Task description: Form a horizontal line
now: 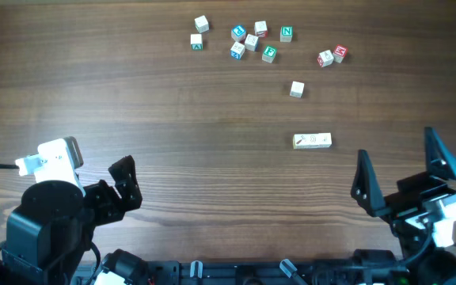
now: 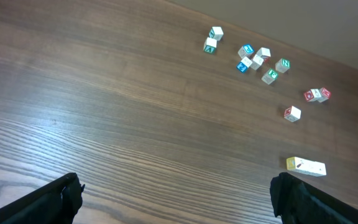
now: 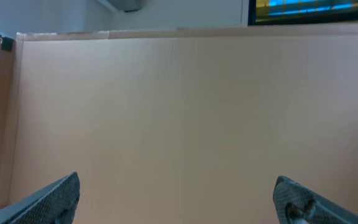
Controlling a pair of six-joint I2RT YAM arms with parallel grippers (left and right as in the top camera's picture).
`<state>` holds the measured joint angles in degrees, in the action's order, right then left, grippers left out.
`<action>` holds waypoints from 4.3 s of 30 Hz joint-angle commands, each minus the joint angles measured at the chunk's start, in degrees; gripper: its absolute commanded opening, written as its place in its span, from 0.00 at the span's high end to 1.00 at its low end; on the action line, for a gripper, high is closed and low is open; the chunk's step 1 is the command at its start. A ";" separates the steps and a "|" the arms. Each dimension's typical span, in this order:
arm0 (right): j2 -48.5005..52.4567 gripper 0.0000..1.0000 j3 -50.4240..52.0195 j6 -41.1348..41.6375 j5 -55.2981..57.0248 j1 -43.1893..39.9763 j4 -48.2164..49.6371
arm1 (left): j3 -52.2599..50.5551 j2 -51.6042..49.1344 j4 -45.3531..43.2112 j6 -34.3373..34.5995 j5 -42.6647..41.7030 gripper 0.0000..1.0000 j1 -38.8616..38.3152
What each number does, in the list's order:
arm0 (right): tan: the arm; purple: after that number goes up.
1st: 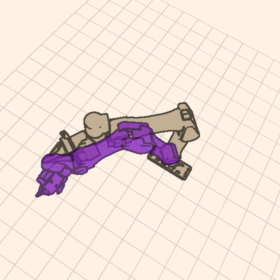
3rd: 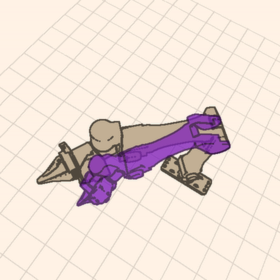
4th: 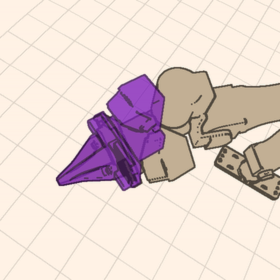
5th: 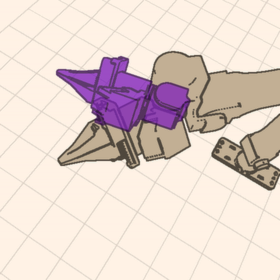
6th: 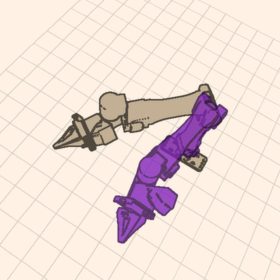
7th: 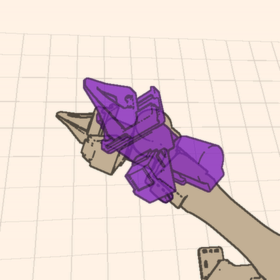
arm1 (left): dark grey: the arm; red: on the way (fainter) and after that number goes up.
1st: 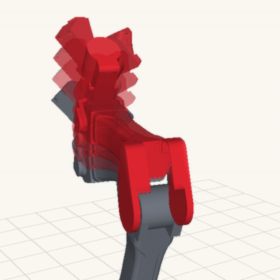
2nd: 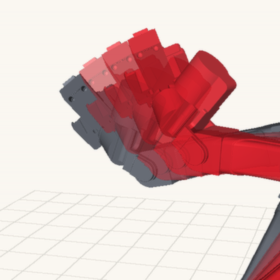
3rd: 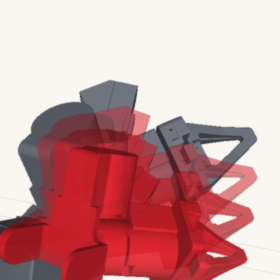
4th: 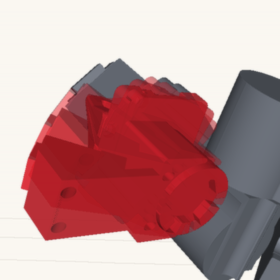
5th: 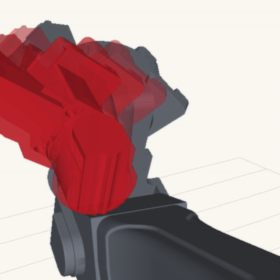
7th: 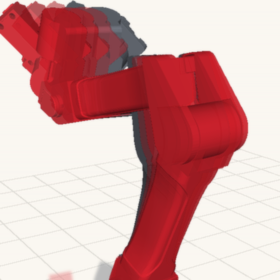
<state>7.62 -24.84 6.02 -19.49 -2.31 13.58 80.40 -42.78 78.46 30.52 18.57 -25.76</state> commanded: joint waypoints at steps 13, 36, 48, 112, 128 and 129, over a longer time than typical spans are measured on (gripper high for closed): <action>-7.43 0.00 22.67 7.54 3.37 -3.56 15.06 | 0.07 0.07 0.07 -0.07 -0.07 0.00 0.15; -7.45 0.00 24.57 -0.07 16.13 -1.27 -13.53 | 0.07 0.07 0.07 -0.07 -0.07 0.00 0.15; -7.45 0.00 24.57 0.15 15.93 0.26 -13.42 | 0.07 0.07 0.07 -0.07 -0.07 0.00 0.15; -7.39 0.00 24.55 0.13 15.91 0.26 -13.46 | -60.04 33.31 -56.08 -7.82 -4.48 0.00 17.00; -7.34 0.00 24.55 0.13 15.91 0.26 -13.46 | -73.16 42.62 -66.40 -7.89 -6.75 0.00 19.89; -7.34 0.00 24.55 0.13 15.91 0.26 -13.46 | -73.48 42.62 -67.91 -8.44 -6.75 0.00 19.89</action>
<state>0.78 -0.36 7.20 -4.40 -2.28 -0.03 7.53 -0.89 13.15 23.57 12.53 -6.24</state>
